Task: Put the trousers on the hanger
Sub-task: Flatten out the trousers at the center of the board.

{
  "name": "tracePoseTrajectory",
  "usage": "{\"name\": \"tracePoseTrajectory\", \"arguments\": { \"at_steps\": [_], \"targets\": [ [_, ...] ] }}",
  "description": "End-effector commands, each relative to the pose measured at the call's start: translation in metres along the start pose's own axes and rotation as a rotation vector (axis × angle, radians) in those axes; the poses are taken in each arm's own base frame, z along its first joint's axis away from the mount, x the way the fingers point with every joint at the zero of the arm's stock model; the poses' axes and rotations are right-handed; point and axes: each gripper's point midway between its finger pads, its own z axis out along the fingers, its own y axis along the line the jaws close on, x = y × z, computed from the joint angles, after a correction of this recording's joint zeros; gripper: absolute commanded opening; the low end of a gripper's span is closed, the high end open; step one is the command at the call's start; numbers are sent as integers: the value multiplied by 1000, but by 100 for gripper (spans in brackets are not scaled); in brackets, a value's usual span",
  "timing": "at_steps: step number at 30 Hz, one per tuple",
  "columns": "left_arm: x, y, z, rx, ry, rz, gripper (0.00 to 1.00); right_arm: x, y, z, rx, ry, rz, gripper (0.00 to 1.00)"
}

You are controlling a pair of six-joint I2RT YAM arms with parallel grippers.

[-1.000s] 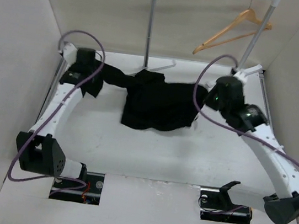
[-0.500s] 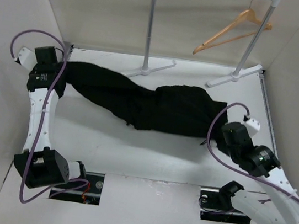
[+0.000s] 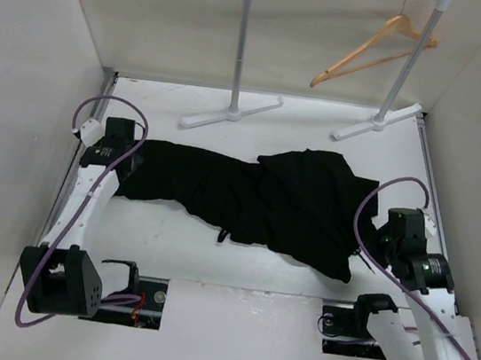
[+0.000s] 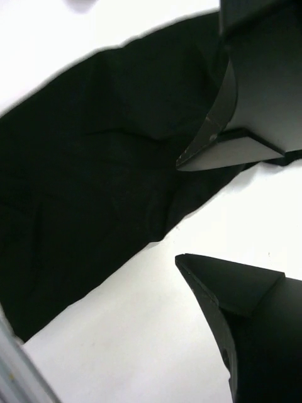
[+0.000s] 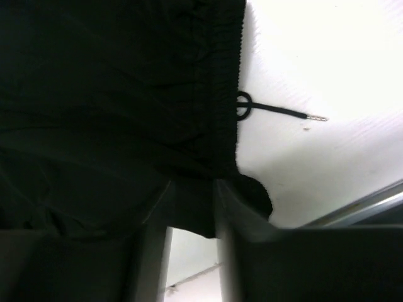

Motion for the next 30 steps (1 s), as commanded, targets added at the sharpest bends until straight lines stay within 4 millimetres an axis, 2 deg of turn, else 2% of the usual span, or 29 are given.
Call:
{"name": "tracePoseTrajectory", "arguments": {
  "at_steps": [1, 2, 4, 5, 7, 8, 11, 13, 15, 16, 20, 23, 25, 27, 28, 29, 30],
  "targets": [
    [13, 9, 13, -55, 7, 44, 55, 3, 24, 7, -87, 13, -40, 21],
    [17, 10, 19, -62, 22, 42, 57, 7, 24, 11, -79, 27, -53, 18],
    [28, 2, 32, -53, 67, 50, 59, 19, 25, 19, -65, 65, -82, 24],
    [32, -4, 37, -49, 88, 57, 59, 24, 27, 20, -67, 79, -95, 30],
    [37, -14, 46, -44, 102, 57, 58, 35, 32, 24, -67, 118, -127, 57],
    [42, -19, 52, -40, 112, 50, 57, 43, 34, 26, -66, 141, -143, 66],
    [55, -22, 67, -58, 150, 31, 46, 59, 38, 29, -70, 181, -166, 71],
    [64, -15, 80, -93, 178, 19, 34, 66, 38, 32, -63, 195, -169, 70],
    [64, 4, 91, -150, 193, -6, 19, 69, 34, 38, -39, 200, -171, 65],
    [64, 14, 94, -174, 202, -26, 15, 73, 32, 41, -30, 211, -172, 60],
    [62, 56, 91, -256, 205, -136, 9, 94, 24, 40, -21, 297, -154, 26],
    [54, 82, 78, -294, 165, -221, 8, 125, 17, 22, -46, 417, -146, 12],
    [44, 92, 67, -307, 128, -246, 8, 139, 13, 10, -71, 469, -165, 11],
    [33, 93, 58, -308, 93, -252, 9, 138, 9, 0, -78, 471, -192, 17],
    [29, 88, 54, -294, 86, -244, 11, 132, 14, -6, -95, 451, -199, 23],
    [26, 82, 51, -272, 84, -232, 14, 121, 17, -9, -102, 416, -210, 35],
    [25, 61, 45, -203, 88, -194, 21, 105, 23, -10, -107, 363, -210, 49]
  ]
}}
